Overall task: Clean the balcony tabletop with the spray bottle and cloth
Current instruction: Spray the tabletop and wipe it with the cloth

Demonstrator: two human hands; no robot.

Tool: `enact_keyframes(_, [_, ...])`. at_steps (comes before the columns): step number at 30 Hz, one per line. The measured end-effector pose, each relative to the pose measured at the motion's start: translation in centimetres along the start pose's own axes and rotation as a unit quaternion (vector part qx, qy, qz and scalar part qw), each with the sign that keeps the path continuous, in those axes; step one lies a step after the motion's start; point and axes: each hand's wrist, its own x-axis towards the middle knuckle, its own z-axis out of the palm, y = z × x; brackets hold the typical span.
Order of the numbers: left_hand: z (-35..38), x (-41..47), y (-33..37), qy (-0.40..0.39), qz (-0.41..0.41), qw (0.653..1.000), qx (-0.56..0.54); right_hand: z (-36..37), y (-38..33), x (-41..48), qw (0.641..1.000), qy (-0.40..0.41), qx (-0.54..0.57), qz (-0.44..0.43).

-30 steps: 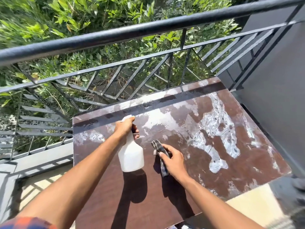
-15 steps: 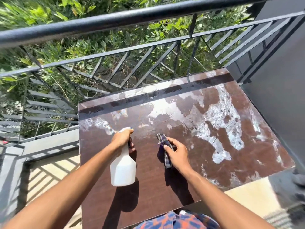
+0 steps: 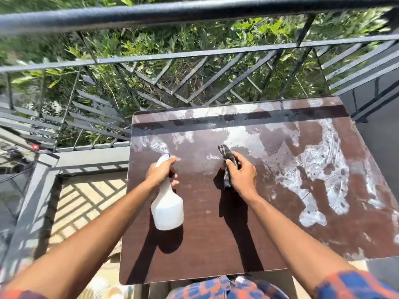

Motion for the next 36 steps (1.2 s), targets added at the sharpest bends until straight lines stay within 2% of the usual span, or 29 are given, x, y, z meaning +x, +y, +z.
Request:
enact_keyframes(3, [-1.1, 1.2, 0.1, 0.029, 0.002, 0.999, -0.014, 0.6, 0.3, 3.8, 0.997, 0.008, -0.069, -0.046])
enact_keyframes(5, [-2.2, 2.1, 0.3, 0.034, 0.006, 0.999, -0.036, 1.3, 1.5, 6.3, 0.989, -0.020, -0.140, -0.048])
enact_keyframes(8, [-4.3, 2.5, 0.6, 0.046, 0.010, 0.995, -0.088, 3.7, 3.9, 7.7, 0.953, -0.070, -0.288, -0.062])
enact_keyframes(10, [-6.0, 3.3, 0.6, 0.062, 0.018, 0.993, -0.097, 5.7, 4.7, 7.3, 0.937, -0.041, -0.342, -0.066])
enact_keyframes(14, [-9.8, 4.8, 0.6, 0.077, 0.013, 0.992, -0.097, 9.4, 3.9, 6.4, 0.931, 0.066, -0.358, -0.030])
enact_keyframes(18, [-13.2, 5.8, 0.6, 0.083, -0.012, 0.989, -0.125, 14.5, 0.8, 5.3, 0.944, 0.089, -0.319, -0.005])
enact_keyframes(22, [-15.7, 6.9, 0.2, 0.087, -0.036, 0.982, -0.161, 20.8, -2.4, 3.0, 0.945, 0.028, -0.319, -0.067])
enact_keyframes(26, [-17.5, 7.1, 0.2, 0.095, -0.041, 0.976, -0.189, 27.3, -5.6, -0.1, 0.936, -0.094, -0.310, -0.141])
enact_keyframes(29, [-18.1, 6.9, 0.0, 0.088, -0.043, 0.975, -0.200, 31.0, -7.9, -2.6, 0.902, -0.193, -0.315, -0.221])
enact_keyframes(31, [-18.2, 6.7, 0.0, 0.101, -0.024, 0.974, -0.204, 32.4, -8.6, -3.3, 0.881, -0.228, -0.325, -0.257])
enact_keyframes(36, [-17.5, 6.6, 0.3, 0.108, 0.004, 0.982, -0.153, 29.1, -6.8, -1.3, 0.833, -0.289, -0.315, -0.351])
